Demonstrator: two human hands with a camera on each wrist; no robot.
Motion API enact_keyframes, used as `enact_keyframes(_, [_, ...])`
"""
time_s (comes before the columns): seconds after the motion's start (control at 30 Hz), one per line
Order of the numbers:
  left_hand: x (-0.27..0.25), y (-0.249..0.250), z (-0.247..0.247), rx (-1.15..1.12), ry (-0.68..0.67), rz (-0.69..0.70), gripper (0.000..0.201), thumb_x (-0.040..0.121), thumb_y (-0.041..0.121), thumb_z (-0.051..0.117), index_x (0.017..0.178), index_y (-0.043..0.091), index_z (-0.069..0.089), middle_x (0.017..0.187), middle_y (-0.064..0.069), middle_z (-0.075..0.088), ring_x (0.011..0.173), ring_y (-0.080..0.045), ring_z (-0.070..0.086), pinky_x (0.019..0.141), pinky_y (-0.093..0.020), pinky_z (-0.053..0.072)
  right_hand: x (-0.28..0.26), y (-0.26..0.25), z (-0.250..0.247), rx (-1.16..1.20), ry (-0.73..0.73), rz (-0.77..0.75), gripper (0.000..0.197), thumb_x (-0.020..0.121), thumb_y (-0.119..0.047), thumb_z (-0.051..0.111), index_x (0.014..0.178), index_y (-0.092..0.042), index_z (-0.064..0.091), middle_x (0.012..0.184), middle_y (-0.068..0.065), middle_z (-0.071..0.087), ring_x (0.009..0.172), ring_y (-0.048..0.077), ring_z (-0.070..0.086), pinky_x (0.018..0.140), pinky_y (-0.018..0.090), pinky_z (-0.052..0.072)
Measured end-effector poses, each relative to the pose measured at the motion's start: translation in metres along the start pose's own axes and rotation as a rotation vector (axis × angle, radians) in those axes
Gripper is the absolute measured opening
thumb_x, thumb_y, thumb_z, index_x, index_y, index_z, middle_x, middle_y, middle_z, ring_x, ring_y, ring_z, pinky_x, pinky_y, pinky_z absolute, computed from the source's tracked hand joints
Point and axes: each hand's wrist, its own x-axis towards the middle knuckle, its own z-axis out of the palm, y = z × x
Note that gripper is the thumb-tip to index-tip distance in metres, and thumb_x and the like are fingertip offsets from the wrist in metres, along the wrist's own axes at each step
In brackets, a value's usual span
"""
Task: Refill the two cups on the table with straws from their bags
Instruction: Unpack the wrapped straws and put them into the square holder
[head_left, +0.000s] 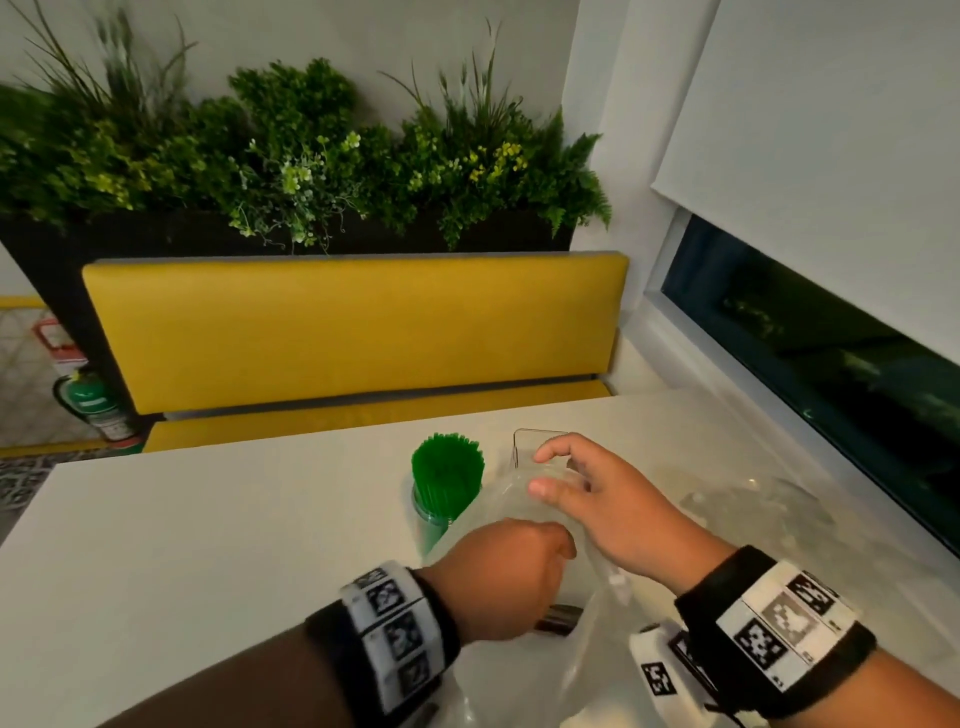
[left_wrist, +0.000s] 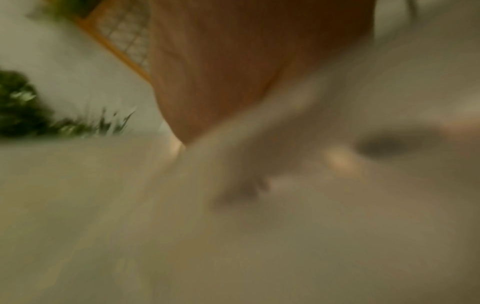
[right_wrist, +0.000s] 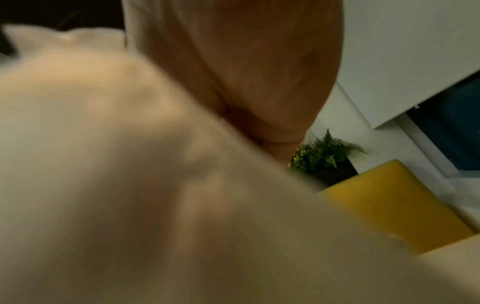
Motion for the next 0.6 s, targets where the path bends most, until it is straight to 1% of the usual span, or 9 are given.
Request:
enact_keyframes(0.07, [0.016, -0.005, 0.023, 0.014, -0.172, -0.094, 0.037, 0.102, 0.021, 0.044, 0.135, 0.01, 0.054, 0.133, -0.014, 0.059, 0.119, -0.032, 0.056, 0.102, -0.04, 0.045, -0.011, -0.005, -0.003, -0.074, -0.04, 0.064, 0.046, 0.078, -0.052, 0.074, 0.117, -0.046, 0.05, 0.088, -0.01, 0.054, 0.081, 0.006, 0.052, 0.074, 0.027, 0.043])
enact_keyframes(0.13, [0.023, -0.006, 0.045, 0.078, -0.323, -0.206, 0.037, 0.099, 0.028, 0.045, 0.129, 0.01, 0.058, 0.132, -0.014, 0.059, 0.122, -0.033, 0.055, 0.104, -0.044, 0.043, -0.027, -0.004, -0.002, -0.387, -0.131, 0.204, 0.07, 0.07, -0.059, 0.077, 0.127, -0.05, 0.037, 0.097, -0.009, 0.056, 0.086, 0.011, 0.057, 0.071, 0.027, 0.047])
enact_keyframes(0.17, [0.023, -0.004, 0.052, 0.123, -0.388, -0.241, 0.036, 0.099, 0.031, 0.045, 0.123, 0.011, 0.062, 0.128, -0.013, 0.062, 0.119, -0.033, 0.057, 0.101, -0.045, 0.044, -0.035, -0.001, 0.0, -0.569, -0.203, 0.26, 0.069, 0.071, -0.056, 0.075, 0.129, -0.046, 0.039, 0.103, -0.008, 0.061, 0.092, 0.014, 0.06, 0.075, 0.03, 0.05])
enact_keyframes(0.23, [0.024, 0.002, 0.063, 0.203, -0.48, -0.237, 0.036, 0.1, 0.03, 0.044, 0.122, 0.008, 0.064, 0.125, -0.013, 0.065, 0.116, -0.034, 0.06, 0.095, -0.045, 0.047, -0.042, 0.009, 0.006, -0.735, -0.295, 0.313, 0.038, 0.081, -0.037, 0.066, 0.118, -0.032, 0.06, 0.106, -0.003, 0.069, 0.096, 0.019, 0.064, 0.083, 0.034, 0.054])
enact_keyframes(0.3, [0.028, 0.012, 0.068, 0.226, -0.513, -0.177, 0.034, 0.101, 0.02, 0.046, 0.126, 0.004, 0.061, 0.125, -0.016, 0.065, 0.114, -0.035, 0.063, 0.092, -0.044, 0.05, -0.045, 0.019, 0.009, -0.589, -0.279, 0.337, 0.021, 0.089, -0.022, 0.054, 0.102, -0.03, 0.069, 0.103, -0.005, 0.071, 0.093, 0.016, 0.065, 0.083, 0.031, 0.055])
enact_keyframes(0.4, [0.041, 0.024, 0.069, 0.183, -0.352, -0.099, 0.034, 0.098, 0.014, 0.049, 0.127, 0.003, 0.059, 0.126, -0.019, 0.063, 0.114, -0.036, 0.061, 0.094, -0.045, 0.048, -0.045, 0.029, 0.006, -0.268, -0.141, 0.319, 0.02, 0.096, -0.021, 0.045, 0.094, -0.03, 0.063, 0.092, -0.005, 0.069, 0.085, 0.013, 0.065, 0.075, 0.031, 0.053])
enact_keyframes(0.47, [0.048, 0.029, 0.065, 0.056, -0.305, -0.071, 0.03, 0.1, 0.012, 0.045, 0.124, 0.001, 0.059, 0.125, -0.019, 0.061, 0.114, -0.033, 0.057, 0.098, -0.041, 0.042, -0.046, 0.034, 0.002, -0.078, -0.023, 0.346, 0.026, 0.097, -0.016, 0.041, 0.091, -0.03, 0.062, 0.087, 0.003, 0.07, 0.08, 0.019, 0.065, 0.069, 0.037, 0.053])
enact_keyframes(0.53, [0.05, 0.021, 0.065, -0.027, -0.331, -0.011, 0.026, 0.102, 0.017, 0.042, 0.116, 0.014, 0.064, 0.119, -0.01, 0.064, 0.105, -0.021, 0.054, 0.1, -0.032, 0.038, -0.048, 0.038, -0.002, 0.096, 0.08, 0.411, 0.026, 0.096, -0.015, 0.041, 0.09, -0.027, 0.063, 0.083, 0.006, 0.07, 0.073, 0.019, 0.064, 0.064, 0.037, 0.051])
enact_keyframes(0.6, [0.054, 0.005, 0.068, -0.107, -0.257, -0.015, 0.014, 0.091, 0.041, 0.05, 0.093, 0.035, 0.063, 0.097, 0.003, 0.068, 0.089, -0.015, 0.059, 0.092, -0.036, 0.046, -0.048, 0.041, -0.003, 0.154, 0.118, 0.423, 0.017, 0.096, -0.024, 0.047, 0.092, -0.027, 0.063, 0.084, 0.0, 0.067, 0.072, 0.012, 0.06, 0.065, 0.03, 0.049])
